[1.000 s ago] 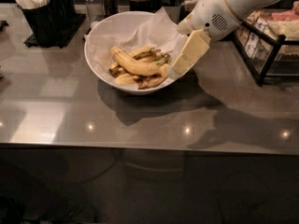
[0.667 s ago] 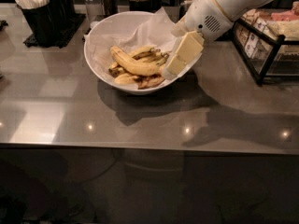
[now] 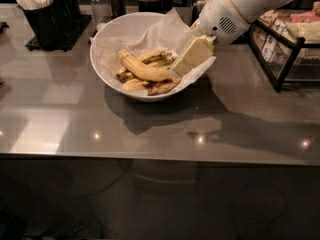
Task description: Pick banana from white bowl
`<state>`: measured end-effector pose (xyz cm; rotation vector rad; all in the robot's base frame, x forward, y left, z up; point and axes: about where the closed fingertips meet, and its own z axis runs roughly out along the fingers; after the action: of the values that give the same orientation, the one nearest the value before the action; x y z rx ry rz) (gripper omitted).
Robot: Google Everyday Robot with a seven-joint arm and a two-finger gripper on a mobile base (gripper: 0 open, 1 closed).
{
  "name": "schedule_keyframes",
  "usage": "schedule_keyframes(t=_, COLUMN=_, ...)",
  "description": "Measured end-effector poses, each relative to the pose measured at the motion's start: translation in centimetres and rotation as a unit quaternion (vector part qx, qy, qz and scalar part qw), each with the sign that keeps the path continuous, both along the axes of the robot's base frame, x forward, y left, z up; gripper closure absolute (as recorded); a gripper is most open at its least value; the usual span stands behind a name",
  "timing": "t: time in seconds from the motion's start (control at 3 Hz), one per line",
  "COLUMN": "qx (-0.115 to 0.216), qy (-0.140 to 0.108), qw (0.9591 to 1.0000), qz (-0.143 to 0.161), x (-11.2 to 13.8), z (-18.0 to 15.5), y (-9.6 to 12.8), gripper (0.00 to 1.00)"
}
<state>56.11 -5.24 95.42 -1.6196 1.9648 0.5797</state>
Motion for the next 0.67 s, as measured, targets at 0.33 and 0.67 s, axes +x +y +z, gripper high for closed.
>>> schedule_keyframes(t=0.33, qx=0.0, qy=0.004, qw=1.0, qz=0.001, x=0.7, z=-0.6, y=0.8, gripper=0.46)
schedule_keyframes(t=0.67, qx=-0.005, qy=0.015, qw=0.9998, qz=0.007, x=2.2, z=-1.9, y=2.3, gripper=0.45)
